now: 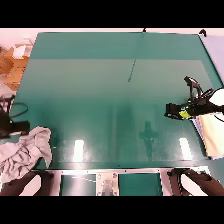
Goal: Fold the shirts.
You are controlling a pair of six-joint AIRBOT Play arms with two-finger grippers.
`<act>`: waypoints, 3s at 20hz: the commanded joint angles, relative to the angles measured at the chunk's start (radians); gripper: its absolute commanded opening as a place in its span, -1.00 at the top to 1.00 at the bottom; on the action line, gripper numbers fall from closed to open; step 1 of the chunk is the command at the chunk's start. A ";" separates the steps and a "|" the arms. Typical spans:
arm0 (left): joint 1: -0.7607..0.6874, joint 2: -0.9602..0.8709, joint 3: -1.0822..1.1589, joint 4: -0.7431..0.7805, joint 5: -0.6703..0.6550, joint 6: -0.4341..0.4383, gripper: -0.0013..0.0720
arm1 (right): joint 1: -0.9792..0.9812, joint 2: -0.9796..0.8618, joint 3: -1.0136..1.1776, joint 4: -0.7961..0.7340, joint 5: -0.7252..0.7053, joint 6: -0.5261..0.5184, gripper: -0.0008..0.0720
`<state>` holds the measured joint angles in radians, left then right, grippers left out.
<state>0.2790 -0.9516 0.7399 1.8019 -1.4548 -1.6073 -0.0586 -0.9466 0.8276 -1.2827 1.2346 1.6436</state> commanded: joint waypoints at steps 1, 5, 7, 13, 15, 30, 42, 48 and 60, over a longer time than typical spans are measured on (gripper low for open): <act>0.113 0.000 -0.148 0.091 0.071 0.049 -0.99 | 0.000 -0.009 0.000 0.000 -0.006 -0.003 0.95; 0.180 0.000 -0.217 0.177 0.154 0.064 -0.99 | 0.000 -0.010 0.000 0.000 -0.006 -0.003 0.95; 0.196 0.000 -0.219 0.182 0.204 0.064 -0.98 | 0.000 -0.010 0.000 0.000 -0.005 -0.003 0.95; 0.196 0.000 -0.201 0.145 0.212 0.073 0.91 | 0.000 -0.010 0.000 0.000 -0.005 -0.003 0.95; 0.196 0.000 -0.118 0.032 0.168 0.095 0.91 | 0.000 -0.010 0.000 0.000 -0.005 -0.003 0.95; -0.688 -0.211 0.589 -1.006 0.505 0.146 0.91 | 0.000 -0.010 0.000 0.000 -0.005 -0.003 0.95; -0.467 -0.498 0.599 -1.031 0.293 0.150 -0.96 | 0.001 -0.009 -0.008 0.001 0.069 -0.003 -0.21; -0.508 -0.498 0.360 -0.955 0.130 0.125 -0.96 | 0.023 -0.014 -0.243 0.203 -0.134 -0.007 -0.21; -0.782 -0.502 0.181 -1.125 0.731 0.198 -0.96 | 0.060 -0.328 -0.194 0.411 -0.341 -0.238 0.95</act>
<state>-0.4870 -1.4528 0.9295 0.6899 -0.8593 -1.4124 0.0029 -1.2324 0.6044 -0.8955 0.9241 1.4651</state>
